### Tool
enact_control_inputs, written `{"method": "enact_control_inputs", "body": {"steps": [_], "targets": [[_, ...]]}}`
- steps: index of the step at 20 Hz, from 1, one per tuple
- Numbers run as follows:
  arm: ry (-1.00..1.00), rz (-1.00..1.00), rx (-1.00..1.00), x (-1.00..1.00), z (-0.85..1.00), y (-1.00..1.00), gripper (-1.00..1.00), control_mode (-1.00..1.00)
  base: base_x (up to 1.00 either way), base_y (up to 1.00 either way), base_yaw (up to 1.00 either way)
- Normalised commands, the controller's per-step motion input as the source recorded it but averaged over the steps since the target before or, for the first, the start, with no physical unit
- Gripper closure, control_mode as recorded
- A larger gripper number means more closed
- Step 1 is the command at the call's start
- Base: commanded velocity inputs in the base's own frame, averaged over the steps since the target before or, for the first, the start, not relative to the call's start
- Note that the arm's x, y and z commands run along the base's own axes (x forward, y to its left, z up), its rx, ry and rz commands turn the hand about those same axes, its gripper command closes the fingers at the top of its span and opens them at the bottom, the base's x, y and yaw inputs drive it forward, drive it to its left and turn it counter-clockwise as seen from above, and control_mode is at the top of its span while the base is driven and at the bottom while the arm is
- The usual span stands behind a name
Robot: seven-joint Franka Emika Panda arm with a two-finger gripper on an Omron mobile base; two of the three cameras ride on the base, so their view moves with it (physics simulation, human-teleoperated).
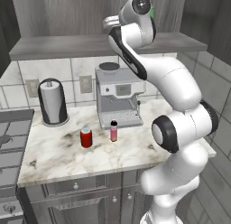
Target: Sort all alcoholic drinks to one cabinet, and non-alcoholic drinks to the other.
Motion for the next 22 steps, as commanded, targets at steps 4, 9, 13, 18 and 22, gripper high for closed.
{"method": "enact_control_inputs", "body": {"steps": [4, 9, 13, 18, 22], "targets": [[0.00, 0.00, 0.00, 0.23, 0.00, 0.00, 1.00, -1.00, 0.00, 0.00, 0.00], [0.00, 0.00, 0.00, 0.21, -0.11, 0.00, 1.00, -1.00, 0.00, 0.00, 0.00], [0.00, 0.00, 0.00, 0.19, -0.20, 0.00, 1.00, -1.00, 0.00, 0.00, 0.00], [0.00, 0.00, 0.00, 0.19, -0.19, 0.00, 1.00, -1.00, 0.00, 0.00, 0.00], [0.00, 0.00, 0.00, 0.19, -0.20, 0.00, 1.00, -1.00, 0.00, 0.00, 0.00]]}}
